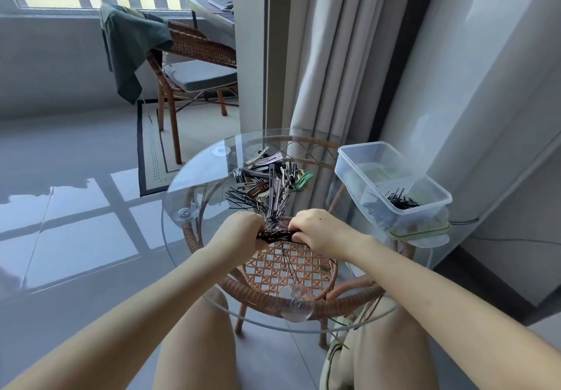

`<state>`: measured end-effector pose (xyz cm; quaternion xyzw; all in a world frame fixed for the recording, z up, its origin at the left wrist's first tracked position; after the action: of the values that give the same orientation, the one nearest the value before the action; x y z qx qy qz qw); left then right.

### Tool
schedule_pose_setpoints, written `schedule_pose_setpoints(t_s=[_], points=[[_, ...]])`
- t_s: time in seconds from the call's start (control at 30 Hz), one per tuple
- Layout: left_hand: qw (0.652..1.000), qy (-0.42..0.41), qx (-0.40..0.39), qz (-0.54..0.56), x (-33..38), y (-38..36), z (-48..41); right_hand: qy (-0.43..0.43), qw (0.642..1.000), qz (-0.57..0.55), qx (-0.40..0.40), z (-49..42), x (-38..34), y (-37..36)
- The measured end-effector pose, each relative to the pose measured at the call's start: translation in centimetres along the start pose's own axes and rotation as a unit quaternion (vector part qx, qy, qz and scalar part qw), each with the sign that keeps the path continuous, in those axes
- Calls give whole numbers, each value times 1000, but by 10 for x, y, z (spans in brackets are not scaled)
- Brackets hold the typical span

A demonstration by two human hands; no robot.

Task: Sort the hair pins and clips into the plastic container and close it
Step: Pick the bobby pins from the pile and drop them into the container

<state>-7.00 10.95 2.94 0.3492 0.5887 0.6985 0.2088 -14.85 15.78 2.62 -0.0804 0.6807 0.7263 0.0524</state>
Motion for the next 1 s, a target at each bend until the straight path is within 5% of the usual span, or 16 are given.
schedule_pose_setpoints(t_s=[0.4,0.63,1.0], points=[[1000,-11,-10,-21,10,-1,0,11,986,-63,154,40,22,98],[999,-4,-9,-52,7,-3,-4,-67,969,-78,223,79,89,151],[999,5,-14,-28,-6,0,-8,-192,981,27,21,87,177,93]])
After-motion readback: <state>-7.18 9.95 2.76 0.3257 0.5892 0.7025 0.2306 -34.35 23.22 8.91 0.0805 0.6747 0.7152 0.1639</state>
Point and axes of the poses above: each hand's wrist, its own z-axis away from the middle knuckle, its own y-axis out of the back of the hand, x = y × z, the point moved 10 cm from there along -z, towards the middle knuckle
